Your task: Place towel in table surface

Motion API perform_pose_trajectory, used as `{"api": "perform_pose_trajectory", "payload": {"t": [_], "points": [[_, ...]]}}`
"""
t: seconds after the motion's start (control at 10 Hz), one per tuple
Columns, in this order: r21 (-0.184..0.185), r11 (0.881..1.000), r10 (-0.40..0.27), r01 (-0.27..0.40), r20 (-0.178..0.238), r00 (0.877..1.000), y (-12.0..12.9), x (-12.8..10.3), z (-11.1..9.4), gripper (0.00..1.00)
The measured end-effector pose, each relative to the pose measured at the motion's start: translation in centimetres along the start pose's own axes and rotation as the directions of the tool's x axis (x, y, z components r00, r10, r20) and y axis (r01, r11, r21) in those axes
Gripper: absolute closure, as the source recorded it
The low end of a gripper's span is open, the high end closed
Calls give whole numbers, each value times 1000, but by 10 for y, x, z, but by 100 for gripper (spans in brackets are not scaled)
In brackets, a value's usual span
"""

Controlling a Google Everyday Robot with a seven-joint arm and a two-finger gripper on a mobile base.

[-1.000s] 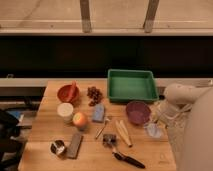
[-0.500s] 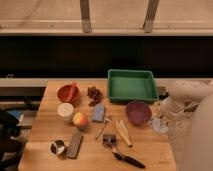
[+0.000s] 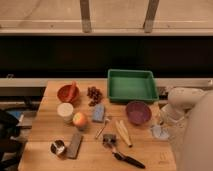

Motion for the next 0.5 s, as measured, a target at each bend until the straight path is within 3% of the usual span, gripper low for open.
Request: {"api": "perform_pose_trajectory", "payload": {"t": [0.5], "points": [[97,994,-49,58,-92,995,-8,39,62,100]]}}
